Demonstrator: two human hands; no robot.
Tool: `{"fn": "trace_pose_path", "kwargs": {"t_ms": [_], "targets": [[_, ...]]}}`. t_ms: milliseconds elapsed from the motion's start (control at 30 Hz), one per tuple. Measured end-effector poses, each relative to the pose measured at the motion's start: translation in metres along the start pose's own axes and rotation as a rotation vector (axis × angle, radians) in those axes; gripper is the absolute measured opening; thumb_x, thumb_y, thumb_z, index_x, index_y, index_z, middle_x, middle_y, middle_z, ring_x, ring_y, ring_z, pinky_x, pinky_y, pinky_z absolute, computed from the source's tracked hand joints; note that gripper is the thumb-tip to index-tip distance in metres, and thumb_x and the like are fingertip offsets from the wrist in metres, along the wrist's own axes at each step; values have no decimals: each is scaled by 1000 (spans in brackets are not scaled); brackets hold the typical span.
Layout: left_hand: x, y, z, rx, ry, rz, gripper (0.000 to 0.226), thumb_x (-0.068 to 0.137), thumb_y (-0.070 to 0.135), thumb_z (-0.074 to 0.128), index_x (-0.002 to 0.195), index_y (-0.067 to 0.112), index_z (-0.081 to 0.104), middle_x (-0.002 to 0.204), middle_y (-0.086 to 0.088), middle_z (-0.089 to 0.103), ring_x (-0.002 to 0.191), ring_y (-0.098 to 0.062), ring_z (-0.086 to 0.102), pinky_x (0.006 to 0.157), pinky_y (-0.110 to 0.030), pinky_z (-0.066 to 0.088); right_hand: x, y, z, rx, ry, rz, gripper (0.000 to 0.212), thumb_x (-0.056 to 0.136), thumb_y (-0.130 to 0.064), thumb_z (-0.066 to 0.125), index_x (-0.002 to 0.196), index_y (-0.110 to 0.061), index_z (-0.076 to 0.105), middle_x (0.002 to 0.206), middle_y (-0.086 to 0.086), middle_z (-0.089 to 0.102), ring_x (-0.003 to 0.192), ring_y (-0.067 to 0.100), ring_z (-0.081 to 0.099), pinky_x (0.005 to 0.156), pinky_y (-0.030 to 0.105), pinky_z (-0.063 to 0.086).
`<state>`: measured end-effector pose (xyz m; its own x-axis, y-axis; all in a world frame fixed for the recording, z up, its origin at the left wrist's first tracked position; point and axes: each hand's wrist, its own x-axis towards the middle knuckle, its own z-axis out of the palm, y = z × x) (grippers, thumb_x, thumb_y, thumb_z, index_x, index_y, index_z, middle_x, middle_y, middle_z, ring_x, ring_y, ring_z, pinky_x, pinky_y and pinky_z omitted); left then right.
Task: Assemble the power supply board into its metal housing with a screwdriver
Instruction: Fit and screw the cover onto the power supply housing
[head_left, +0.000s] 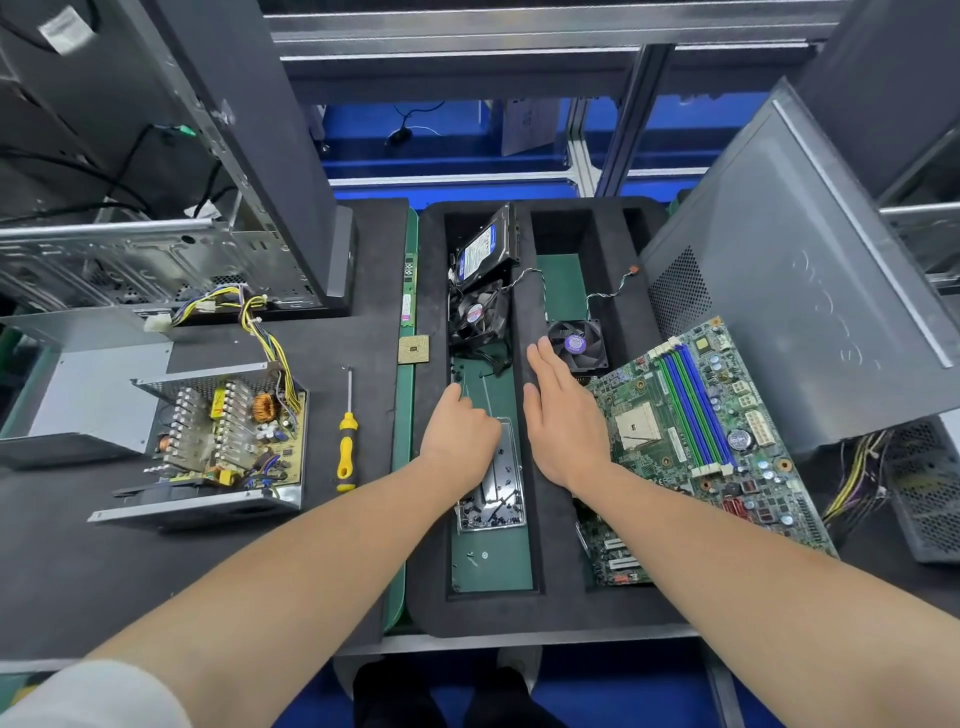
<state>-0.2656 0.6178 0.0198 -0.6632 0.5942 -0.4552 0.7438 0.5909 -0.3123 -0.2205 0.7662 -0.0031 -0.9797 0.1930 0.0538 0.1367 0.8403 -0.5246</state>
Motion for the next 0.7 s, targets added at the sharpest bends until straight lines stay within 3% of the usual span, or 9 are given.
{"fn": "trace_pose_path", "kwargs": {"t_ms": [100,233,367,567,700], "targets": [[1,1,0,-4,28,5,23,87,18,63,72,24,47,65,5,45,79,-20,49,92,-39,30,1,1,0,-2,-1,-2,54,112,-35,32,165,-25,27,173,-14,13,141,18,48,111,42,44],[2,-1,3,8,20,38,7,89,20,65,91,27,62,85,6,65,94,-19,60,95,-38,31,1,1,0,-5,-9,-3,54,112,-35,32,165,-24,27,174,-13,13,143,19,46,112,42,43],[5,-7,4,-27,77,65,16,95,22,63,81,24,55,78,6,52,80,-19,55,84,-36,28,1,1,0,-18,-11,-1,54,112,-35,31,165,-25,26,174,-14,13,144,20,45,114,43,41],[-1,-13,5,-49,102,111,12,97,33,63,93,23,68,93,5,67,89,-19,63,90,-35,34,0,1,0,-32,-4,-6,54,112,-35,31,165,-24,26,174,-13,13,143,21,47,111,44,44],[-7,-1,7,-40,107,124,8,94,31,67,91,23,66,91,5,68,89,-19,63,82,-35,31,1,0,1,-37,0,-10,54,112,-35,31,165,-24,26,174,-12,14,143,20,47,110,42,44]]}}
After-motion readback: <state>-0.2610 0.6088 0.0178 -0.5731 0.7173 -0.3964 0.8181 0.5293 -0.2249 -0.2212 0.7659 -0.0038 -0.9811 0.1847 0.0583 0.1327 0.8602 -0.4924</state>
